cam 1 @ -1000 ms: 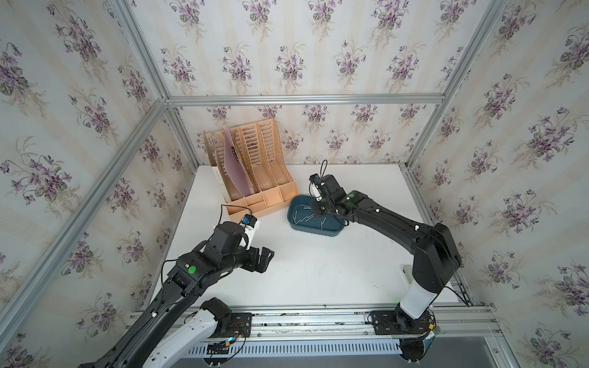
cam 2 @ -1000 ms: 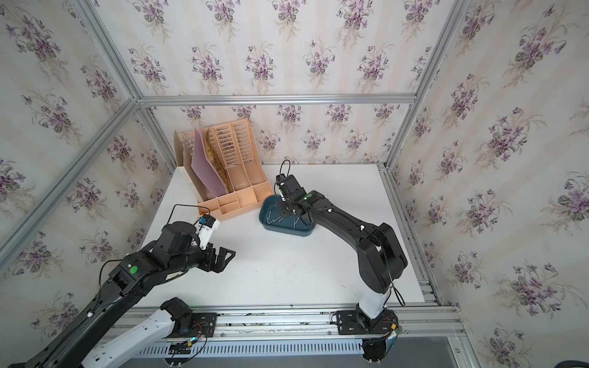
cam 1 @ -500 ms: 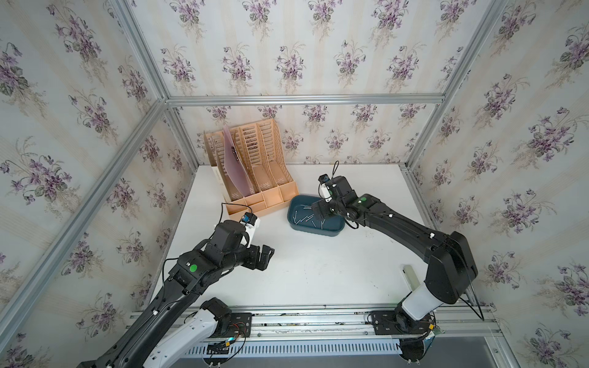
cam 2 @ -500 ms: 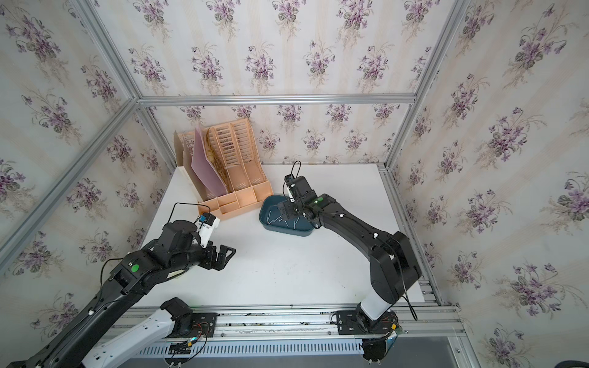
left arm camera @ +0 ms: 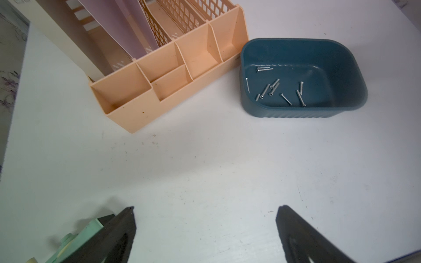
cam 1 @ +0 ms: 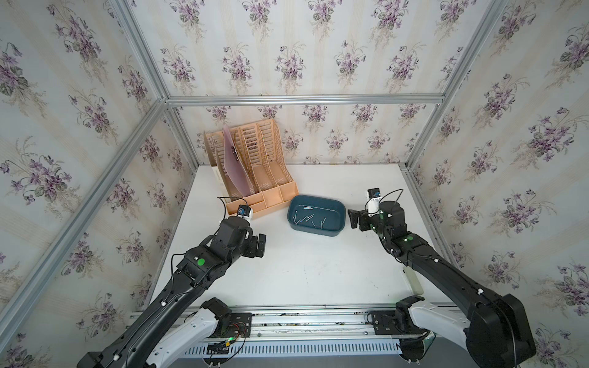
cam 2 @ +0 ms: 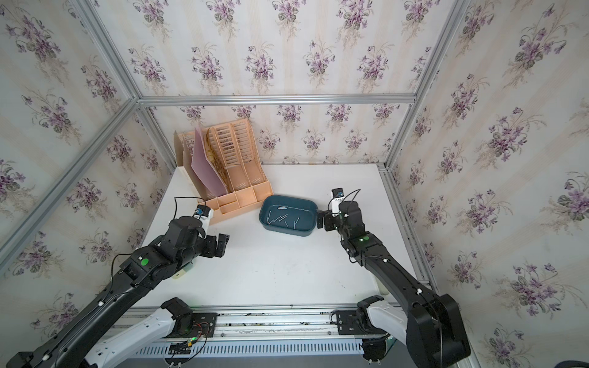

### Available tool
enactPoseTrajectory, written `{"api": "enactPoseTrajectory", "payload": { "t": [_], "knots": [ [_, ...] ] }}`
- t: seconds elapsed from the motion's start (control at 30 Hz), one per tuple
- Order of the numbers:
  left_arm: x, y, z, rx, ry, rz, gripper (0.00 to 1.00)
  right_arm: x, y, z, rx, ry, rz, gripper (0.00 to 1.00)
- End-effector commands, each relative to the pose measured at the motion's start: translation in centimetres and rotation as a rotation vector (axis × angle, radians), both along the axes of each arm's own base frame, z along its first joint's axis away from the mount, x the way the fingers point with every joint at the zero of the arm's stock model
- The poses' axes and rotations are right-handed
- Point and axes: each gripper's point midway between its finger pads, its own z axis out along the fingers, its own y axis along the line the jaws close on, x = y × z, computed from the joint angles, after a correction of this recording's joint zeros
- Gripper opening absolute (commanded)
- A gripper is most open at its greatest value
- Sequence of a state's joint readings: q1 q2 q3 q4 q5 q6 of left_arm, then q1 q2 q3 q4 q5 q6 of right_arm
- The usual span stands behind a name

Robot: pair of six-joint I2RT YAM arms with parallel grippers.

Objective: Put the screws on the desktop into the storage box
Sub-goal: Reset both arms

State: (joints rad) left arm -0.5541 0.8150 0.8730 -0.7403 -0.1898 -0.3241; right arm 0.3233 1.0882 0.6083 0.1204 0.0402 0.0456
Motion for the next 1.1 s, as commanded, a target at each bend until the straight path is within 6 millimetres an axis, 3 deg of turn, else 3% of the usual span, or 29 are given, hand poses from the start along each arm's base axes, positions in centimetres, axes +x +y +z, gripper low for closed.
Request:
{"api": "enactPoseTrajectory", "payload": {
  "t": [0.0, 0.23, 0.4, 0.57, 0.7, 0.9, 1.07],
  "knots": [
    [2.3, 1.1, 1.5, 0.043, -0.125, 0.075, 0.99, 1.0, -0.7, 2.8, 0.049, -0.163, -0.012, 1.0],
    [5.0, 3.3, 1.0, 0.144, -0.24, 0.19, 0.99, 1.8, -4.4, 1.1, 0.093, -0.216, -0.087, 1.0],
    [6.7, 4.0, -1.2, 0.178, -0.287, 0.171, 0.99, 2.0, -7.0, -0.7, 0.067, -0.259, -0.142, 1.0],
    [8.3, 5.3, -3.2, 0.098, -0.311, 0.185, 0.99, 2.1, -9.0, -2.0, 0.127, -0.302, -0.167, 1.0],
    [9.7, 6.3, -5.1, 0.155, -0.368, 0.178, 0.99, 2.3, -9.7, -2.9, 0.099, -0.322, -0.179, 0.99],
    [11.6, 8.2, -6.3, 0.087, -0.416, 0.184, 0.99, 2.0, -9.5, -4.6, 0.104, -0.347, -0.155, 1.0],
    [12.7, 9.8, -7.8, 0.091, -0.434, 0.18, 0.99, 1.4, -9.1, -4.5, 0.104, -0.396, -0.127, 1.0]
  ]
}}
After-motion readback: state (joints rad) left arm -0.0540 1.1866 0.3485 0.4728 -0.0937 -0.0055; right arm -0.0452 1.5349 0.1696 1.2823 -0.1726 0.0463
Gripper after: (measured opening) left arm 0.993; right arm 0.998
